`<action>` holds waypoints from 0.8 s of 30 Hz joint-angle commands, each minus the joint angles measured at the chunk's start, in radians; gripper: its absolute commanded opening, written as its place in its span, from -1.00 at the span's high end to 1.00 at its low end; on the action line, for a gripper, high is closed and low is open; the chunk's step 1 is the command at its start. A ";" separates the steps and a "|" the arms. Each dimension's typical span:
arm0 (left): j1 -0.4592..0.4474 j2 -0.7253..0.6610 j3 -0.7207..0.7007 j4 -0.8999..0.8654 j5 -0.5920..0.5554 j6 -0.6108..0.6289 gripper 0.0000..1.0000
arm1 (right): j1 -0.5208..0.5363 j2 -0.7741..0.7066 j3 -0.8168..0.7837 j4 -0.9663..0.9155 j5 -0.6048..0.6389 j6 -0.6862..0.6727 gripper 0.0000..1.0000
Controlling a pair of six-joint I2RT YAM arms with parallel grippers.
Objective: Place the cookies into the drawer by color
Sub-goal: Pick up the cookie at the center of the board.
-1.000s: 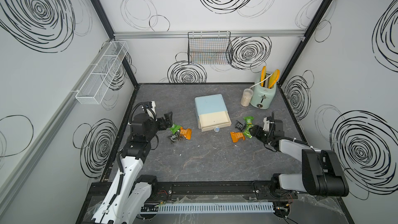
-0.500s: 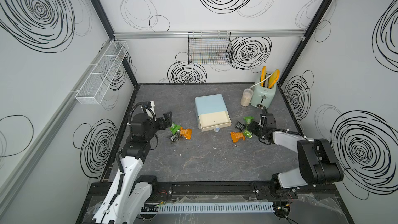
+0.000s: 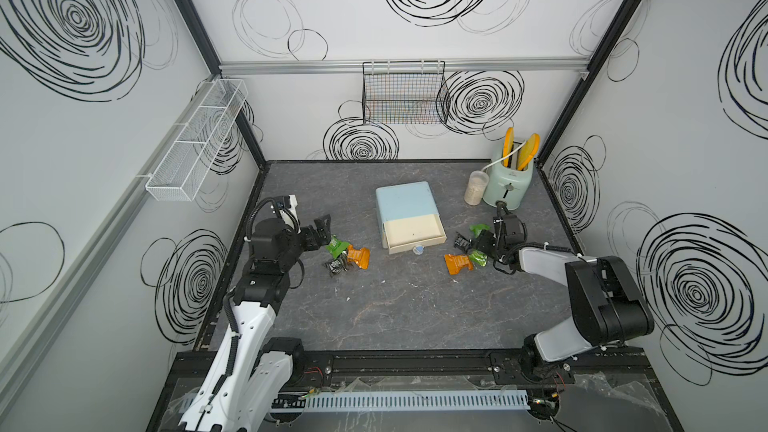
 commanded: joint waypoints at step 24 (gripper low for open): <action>0.012 -0.027 -0.010 0.026 0.009 -0.011 -0.96 | 0.104 -0.017 0.046 -0.203 0.136 0.005 0.41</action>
